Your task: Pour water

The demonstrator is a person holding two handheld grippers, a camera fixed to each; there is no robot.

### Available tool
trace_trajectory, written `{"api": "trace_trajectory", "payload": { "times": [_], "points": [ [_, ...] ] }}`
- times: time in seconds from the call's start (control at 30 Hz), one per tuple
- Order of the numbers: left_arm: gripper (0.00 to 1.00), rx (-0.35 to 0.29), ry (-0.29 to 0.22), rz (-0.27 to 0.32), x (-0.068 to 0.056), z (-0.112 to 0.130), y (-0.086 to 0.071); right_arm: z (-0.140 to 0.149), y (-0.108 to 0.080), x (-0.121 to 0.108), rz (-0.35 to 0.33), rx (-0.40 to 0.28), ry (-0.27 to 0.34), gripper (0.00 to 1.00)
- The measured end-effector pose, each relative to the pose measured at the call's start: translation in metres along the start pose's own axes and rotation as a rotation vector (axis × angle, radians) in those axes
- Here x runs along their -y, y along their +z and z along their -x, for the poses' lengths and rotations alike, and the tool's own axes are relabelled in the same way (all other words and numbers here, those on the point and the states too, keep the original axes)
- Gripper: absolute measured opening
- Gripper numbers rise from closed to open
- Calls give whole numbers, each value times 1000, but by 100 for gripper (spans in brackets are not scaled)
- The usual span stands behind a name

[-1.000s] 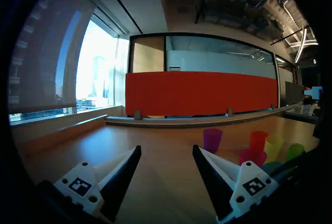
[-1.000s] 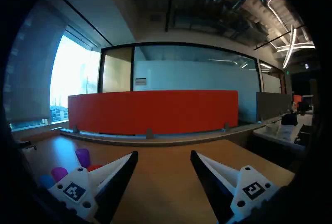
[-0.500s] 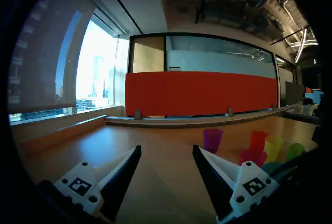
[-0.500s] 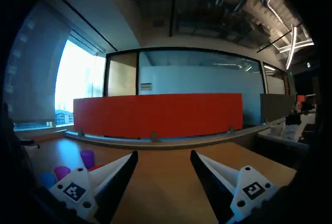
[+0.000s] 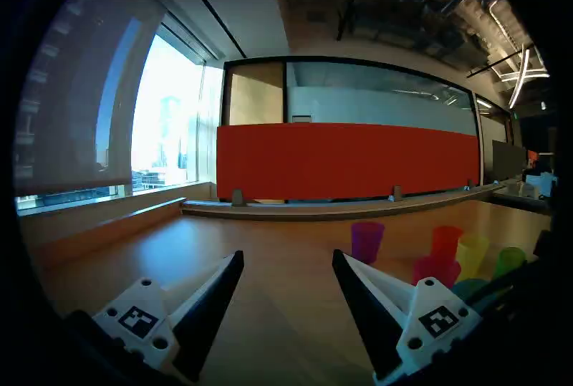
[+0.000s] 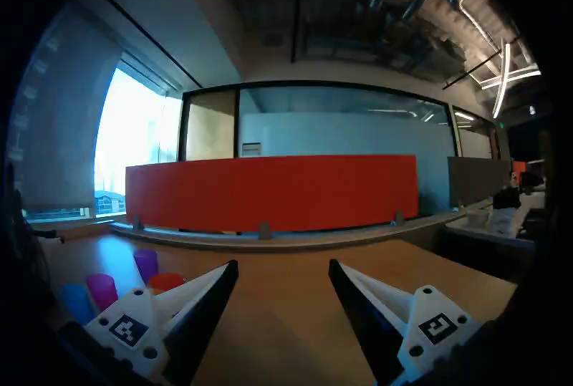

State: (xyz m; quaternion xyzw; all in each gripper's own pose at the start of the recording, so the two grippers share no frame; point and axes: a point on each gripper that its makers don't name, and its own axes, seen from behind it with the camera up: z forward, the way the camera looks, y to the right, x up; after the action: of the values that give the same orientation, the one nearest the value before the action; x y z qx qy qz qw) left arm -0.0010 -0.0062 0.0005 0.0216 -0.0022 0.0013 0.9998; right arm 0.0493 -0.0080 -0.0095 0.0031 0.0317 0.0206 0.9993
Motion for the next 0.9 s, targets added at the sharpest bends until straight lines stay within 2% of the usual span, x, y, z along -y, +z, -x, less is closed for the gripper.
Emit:
{"api": "trace_trajectory", "payload": {
  "times": [0.2, 0.57, 0.9],
  "points": [
    [92, 0, 0, 0, 0, 0, 0, 15, 1, 1, -11, -1, -31, 98],
    [92, 0, 0, 0, 0, 0, 0, 30, 7, -5, -9, 16, 10, 98],
    [92, 0, 0, 0, 0, 0, 0, 38, 5, -5, -5, 37, -1, 98]
  ]
}}
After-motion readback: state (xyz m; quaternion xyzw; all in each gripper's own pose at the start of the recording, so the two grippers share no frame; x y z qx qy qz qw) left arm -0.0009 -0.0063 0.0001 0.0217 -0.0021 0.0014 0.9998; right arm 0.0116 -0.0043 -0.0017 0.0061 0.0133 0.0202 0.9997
